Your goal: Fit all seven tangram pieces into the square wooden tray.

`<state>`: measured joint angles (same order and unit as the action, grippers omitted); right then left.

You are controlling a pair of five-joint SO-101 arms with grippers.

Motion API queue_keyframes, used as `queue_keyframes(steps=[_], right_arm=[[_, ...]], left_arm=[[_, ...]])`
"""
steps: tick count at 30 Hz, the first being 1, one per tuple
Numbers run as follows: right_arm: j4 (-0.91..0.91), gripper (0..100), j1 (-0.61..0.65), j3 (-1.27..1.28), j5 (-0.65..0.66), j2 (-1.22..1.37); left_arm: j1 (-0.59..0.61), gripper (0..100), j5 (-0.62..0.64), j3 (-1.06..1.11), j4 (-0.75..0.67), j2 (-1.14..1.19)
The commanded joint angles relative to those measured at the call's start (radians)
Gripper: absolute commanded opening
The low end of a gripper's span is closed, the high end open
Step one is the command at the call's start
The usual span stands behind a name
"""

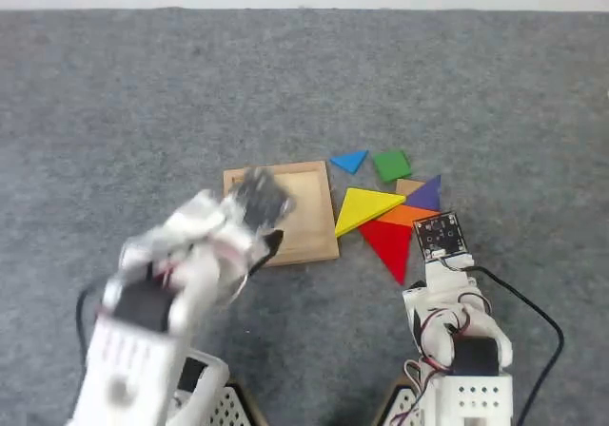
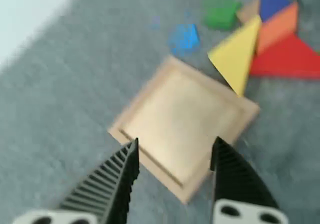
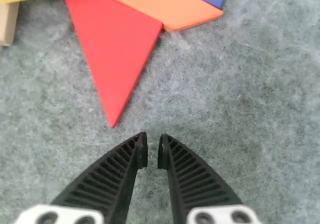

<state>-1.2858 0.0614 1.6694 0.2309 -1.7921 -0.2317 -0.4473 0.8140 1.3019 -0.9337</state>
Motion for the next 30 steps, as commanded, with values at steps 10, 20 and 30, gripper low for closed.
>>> queue_keyframes(steps=[10, 20, 30], right_arm=[[-0.008, 5.5, -0.010, 0.014, -0.005, 0.001], [-0.008, 5.5, -0.010, 0.014, -0.005, 0.001], [-0.008, 5.5, -0.010, 0.014, -0.005, 0.001]], left_arm=[[-0.463, 24, 0.123, -0.297, -0.267, 0.996], [-0.341, 24, 0.157, -0.452, -0.393, 1.094], [-0.304, 24, 0.104, -0.410, -0.446, 1.094]])
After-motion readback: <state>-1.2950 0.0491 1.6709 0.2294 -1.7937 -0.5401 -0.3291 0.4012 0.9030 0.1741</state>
